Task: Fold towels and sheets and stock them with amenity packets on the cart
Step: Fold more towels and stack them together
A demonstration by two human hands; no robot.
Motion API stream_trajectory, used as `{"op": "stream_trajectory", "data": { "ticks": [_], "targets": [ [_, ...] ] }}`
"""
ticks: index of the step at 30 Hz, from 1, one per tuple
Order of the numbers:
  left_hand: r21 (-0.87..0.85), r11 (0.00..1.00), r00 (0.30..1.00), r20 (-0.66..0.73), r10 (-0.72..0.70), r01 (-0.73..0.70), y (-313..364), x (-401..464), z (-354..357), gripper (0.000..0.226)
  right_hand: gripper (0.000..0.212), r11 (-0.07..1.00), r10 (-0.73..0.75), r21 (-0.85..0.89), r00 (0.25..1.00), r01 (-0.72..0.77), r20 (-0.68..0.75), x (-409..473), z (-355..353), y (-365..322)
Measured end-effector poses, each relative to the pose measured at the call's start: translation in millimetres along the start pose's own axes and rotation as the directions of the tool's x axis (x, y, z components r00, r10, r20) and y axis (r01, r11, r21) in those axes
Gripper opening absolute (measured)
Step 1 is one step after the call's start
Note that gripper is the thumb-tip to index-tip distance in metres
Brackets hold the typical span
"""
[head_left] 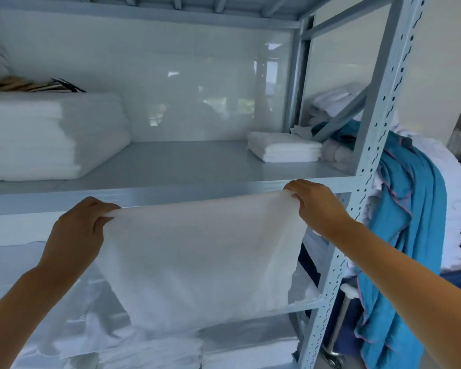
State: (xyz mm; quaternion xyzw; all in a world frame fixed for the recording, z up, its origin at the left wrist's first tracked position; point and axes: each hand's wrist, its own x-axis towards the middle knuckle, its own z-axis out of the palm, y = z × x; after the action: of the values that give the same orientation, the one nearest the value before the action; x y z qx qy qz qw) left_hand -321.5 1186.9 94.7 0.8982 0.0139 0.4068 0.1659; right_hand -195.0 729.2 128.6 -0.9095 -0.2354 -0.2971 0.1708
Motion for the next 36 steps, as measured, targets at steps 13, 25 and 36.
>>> {"op": "stream_trajectory", "data": {
  "ticks": [13,25,36],
  "targets": [
    [0.070,0.997,0.993,-0.121,-0.010,0.019,-26,110,45,0.069,0.048,0.996,-0.083,0.007,0.994,0.083,-0.066,128,58,35],
    [-0.026,0.999,0.998,-0.050,-0.029,0.028,-109,264,123,0.072,0.050,0.996,-0.046,-0.078,0.999,0.045,-0.014,276,116,43],
    [0.001,1.000,0.943,0.332,0.000,0.000,-191,344,216,0.062,0.046,0.985,0.113,-0.156,0.966,-0.078,0.234,351,224,56]
  ]
}}
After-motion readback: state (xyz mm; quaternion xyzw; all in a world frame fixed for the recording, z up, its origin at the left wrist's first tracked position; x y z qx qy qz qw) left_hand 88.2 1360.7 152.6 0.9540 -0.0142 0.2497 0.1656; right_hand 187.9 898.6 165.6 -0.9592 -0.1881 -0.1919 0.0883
